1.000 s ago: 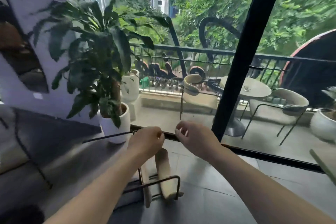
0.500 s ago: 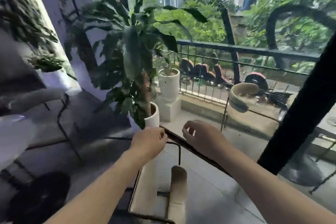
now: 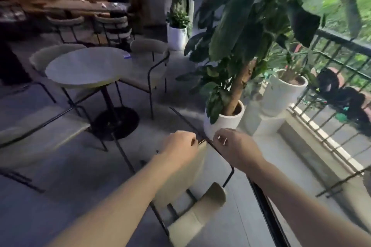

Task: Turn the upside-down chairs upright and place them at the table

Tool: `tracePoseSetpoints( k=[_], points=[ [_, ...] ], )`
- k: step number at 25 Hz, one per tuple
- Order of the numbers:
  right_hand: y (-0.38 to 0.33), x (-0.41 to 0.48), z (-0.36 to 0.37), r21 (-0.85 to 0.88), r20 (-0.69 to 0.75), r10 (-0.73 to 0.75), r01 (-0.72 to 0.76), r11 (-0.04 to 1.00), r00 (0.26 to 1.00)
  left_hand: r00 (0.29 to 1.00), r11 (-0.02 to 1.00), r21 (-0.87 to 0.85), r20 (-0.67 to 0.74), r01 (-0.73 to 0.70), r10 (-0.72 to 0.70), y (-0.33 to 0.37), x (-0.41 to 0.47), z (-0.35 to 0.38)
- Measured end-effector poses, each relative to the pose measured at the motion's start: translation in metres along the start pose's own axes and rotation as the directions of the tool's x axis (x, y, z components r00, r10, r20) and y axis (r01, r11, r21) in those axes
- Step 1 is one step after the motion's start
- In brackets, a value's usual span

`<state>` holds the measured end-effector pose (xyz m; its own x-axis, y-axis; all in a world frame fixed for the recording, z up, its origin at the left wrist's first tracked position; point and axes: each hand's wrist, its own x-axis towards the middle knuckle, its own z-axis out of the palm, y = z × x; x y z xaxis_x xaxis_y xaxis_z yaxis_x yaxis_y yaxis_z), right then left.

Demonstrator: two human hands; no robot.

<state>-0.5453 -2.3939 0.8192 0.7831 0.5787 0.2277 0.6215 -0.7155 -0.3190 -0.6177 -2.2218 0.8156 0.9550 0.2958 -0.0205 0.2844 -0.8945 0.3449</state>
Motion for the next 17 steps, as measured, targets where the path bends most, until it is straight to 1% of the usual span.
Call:
tracePoseSetpoints(
  k=[4, 6, 8, 11, 14, 15, 17],
  points=[
    [0.038, 0.025, 0.018, 0.061, 0.072, -0.135, 0.131, 0.989, 0.988, 0.99, 0.991, -0.012, -0.045, 0.132, -0.132, 0.024, 0.006, 0.022],
    [0.057, 0.035, 0.034, 0.095, 0.126, -0.211, 0.2, 0.975, 0.969, 0.98, 0.983, 0.012, -0.088, 0.182, -0.18, 0.031, 0.013, 0.038],
    [0.083, 0.042, 0.06, 0.128, 0.198, -0.282, 0.26, 0.957, 0.939, 0.963, 0.97, 0.029, -0.132, 0.242, -0.236, 0.039, 0.019, 0.068],
    [0.135, 0.04, 0.123, 0.202, 0.27, -0.357, 0.31, 0.929, 0.894, 0.923, 0.931, 0.012, -0.14, 0.364, -0.359, 0.042, 0.033, 0.145],
    [0.185, 0.021, 0.206, 0.231, 0.323, -0.412, 0.351, 0.907, 0.852, 0.89, 0.893, -0.038, -0.076, 0.448, -0.449, 0.029, 0.044, 0.242],
    [0.203, 0.015, 0.241, 0.251, 0.335, -0.418, 0.348, 0.903, 0.844, 0.88, 0.882, -0.024, -0.06, 0.471, -0.471, 0.021, 0.048, 0.278],
    [0.233, 0.006, 0.321, 0.271, 0.362, -0.436, 0.355, 0.895, 0.824, 0.861, 0.863, 0.014, -0.076, 0.505, -0.503, -0.004, 0.054, 0.354]
  ],
)
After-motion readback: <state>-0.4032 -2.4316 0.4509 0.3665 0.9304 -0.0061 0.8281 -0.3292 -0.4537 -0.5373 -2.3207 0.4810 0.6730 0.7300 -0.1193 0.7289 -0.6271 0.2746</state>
